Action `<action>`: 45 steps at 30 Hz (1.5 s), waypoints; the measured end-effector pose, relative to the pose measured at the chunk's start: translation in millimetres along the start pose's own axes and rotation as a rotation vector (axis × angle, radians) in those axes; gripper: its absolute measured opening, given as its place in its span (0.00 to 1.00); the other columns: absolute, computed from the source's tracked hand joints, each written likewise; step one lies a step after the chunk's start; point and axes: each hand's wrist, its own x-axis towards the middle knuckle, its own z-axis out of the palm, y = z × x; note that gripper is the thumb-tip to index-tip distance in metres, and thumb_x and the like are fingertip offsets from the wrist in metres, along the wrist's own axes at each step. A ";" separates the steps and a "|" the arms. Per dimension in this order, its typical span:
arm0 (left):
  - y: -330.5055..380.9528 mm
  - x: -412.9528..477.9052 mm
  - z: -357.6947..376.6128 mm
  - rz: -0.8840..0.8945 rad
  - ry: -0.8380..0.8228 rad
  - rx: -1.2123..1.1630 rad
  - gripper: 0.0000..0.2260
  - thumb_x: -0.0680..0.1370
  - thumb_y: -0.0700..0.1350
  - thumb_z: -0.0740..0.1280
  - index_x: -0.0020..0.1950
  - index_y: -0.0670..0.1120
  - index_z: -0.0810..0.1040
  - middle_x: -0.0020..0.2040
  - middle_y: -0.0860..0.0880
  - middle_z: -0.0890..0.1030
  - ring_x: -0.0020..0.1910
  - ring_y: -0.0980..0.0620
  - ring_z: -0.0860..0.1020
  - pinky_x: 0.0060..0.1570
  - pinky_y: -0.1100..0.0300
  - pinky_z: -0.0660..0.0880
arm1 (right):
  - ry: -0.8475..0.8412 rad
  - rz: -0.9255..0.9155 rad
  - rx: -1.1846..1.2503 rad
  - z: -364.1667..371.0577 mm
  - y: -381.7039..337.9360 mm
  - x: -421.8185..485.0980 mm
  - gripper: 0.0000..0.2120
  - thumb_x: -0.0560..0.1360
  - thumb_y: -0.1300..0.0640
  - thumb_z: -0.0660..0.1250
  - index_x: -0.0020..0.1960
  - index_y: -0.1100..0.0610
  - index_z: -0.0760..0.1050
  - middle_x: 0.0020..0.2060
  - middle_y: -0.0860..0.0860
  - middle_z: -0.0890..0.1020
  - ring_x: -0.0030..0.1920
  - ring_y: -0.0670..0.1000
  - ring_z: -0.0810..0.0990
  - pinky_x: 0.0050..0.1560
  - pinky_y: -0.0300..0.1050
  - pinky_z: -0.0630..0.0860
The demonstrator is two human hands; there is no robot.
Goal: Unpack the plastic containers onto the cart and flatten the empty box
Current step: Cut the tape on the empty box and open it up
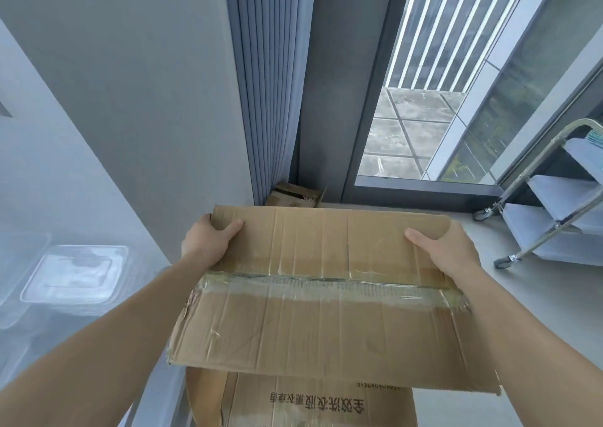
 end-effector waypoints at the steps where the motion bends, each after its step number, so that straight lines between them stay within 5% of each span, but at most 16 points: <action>1: 0.2 -0.6 4.9 0.009 0.003 0.009 0.36 0.76 0.64 0.67 0.76 0.43 0.65 0.70 0.43 0.75 0.67 0.39 0.74 0.62 0.46 0.72 | 0.007 0.011 0.001 2.2 7.0 0.2 0.44 0.66 0.32 0.74 0.73 0.53 0.64 0.63 0.51 0.78 0.61 0.57 0.77 0.57 0.52 0.75; 8: 2.6 -6.1 24.1 0.143 -0.008 0.160 0.33 0.81 0.59 0.62 0.80 0.46 0.55 0.76 0.42 0.66 0.72 0.39 0.68 0.66 0.46 0.68 | 0.087 -0.019 -0.082 15.3 31.4 0.3 0.39 0.71 0.32 0.69 0.72 0.52 0.63 0.66 0.52 0.75 0.62 0.59 0.76 0.59 0.56 0.74; 12: -9.0 -22.8 39.9 0.345 -0.061 0.476 0.27 0.83 0.57 0.54 0.81 0.51 0.54 0.81 0.48 0.54 0.79 0.43 0.54 0.76 0.44 0.57 | -0.004 -0.107 -0.553 40.7 33.3 -10.1 0.38 0.77 0.28 0.46 0.80 0.49 0.50 0.81 0.57 0.48 0.78 0.64 0.51 0.73 0.65 0.58; 20: -15.5 -56.7 47.0 0.447 -0.064 0.671 0.28 0.83 0.60 0.48 0.80 0.49 0.57 0.82 0.50 0.52 0.81 0.50 0.44 0.78 0.45 0.45 | -0.028 -0.256 -0.766 49.7 27.7 -26.6 0.37 0.78 0.29 0.39 0.82 0.47 0.49 0.81 0.57 0.44 0.79 0.60 0.36 0.75 0.68 0.43; 24: -22.7 -79.5 52.1 0.512 -0.123 0.631 0.28 0.83 0.61 0.50 0.80 0.51 0.58 0.82 0.52 0.53 0.81 0.53 0.45 0.78 0.46 0.43 | -0.144 -0.457 -0.726 69.7 22.4 -47.8 0.33 0.80 0.33 0.42 0.81 0.46 0.50 0.81 0.54 0.43 0.80 0.57 0.38 0.77 0.64 0.41; 33: -29.7 -76.4 43.6 0.550 -0.235 0.643 0.30 0.83 0.62 0.46 0.82 0.51 0.48 0.82 0.51 0.43 0.80 0.53 0.38 0.78 0.47 0.40 | -0.253 -0.506 -0.662 91.2 -1.3 -115.0 0.33 0.82 0.36 0.45 0.82 0.51 0.51 0.82 0.53 0.47 0.81 0.54 0.42 0.79 0.59 0.43; 37: -37.9 -97.5 38.8 0.742 -0.080 0.526 0.28 0.82 0.59 0.50 0.78 0.48 0.64 0.80 0.48 0.61 0.80 0.49 0.53 0.78 0.45 0.49 | -0.189 -0.604 -0.555 108.3 1.7 -164.1 0.31 0.83 0.38 0.50 0.79 0.54 0.60 0.80 0.54 0.56 0.81 0.54 0.50 0.80 0.57 0.45; 40: -55.5 -112.0 35.9 0.901 -0.075 0.466 0.26 0.79 0.58 0.53 0.67 0.45 0.78 0.71 0.45 0.75 0.74 0.45 0.68 0.73 0.42 0.60 | -0.059 -0.722 -0.359 126.7 7.2 -202.8 0.28 0.81 0.40 0.54 0.71 0.58 0.73 0.73 0.55 0.70 0.76 0.56 0.64 0.77 0.58 0.58; 45: -82.9 -119.8 38.2 1.023 0.000 0.426 0.21 0.80 0.54 0.58 0.64 0.43 0.80 0.67 0.44 0.79 0.70 0.43 0.73 0.69 0.42 0.66 | 0.254 -1.039 -0.121 165.6 43.1 -257.8 0.08 0.76 0.57 0.68 0.50 0.59 0.83 0.49 0.52 0.83 0.52 0.55 0.79 0.54 0.50 0.75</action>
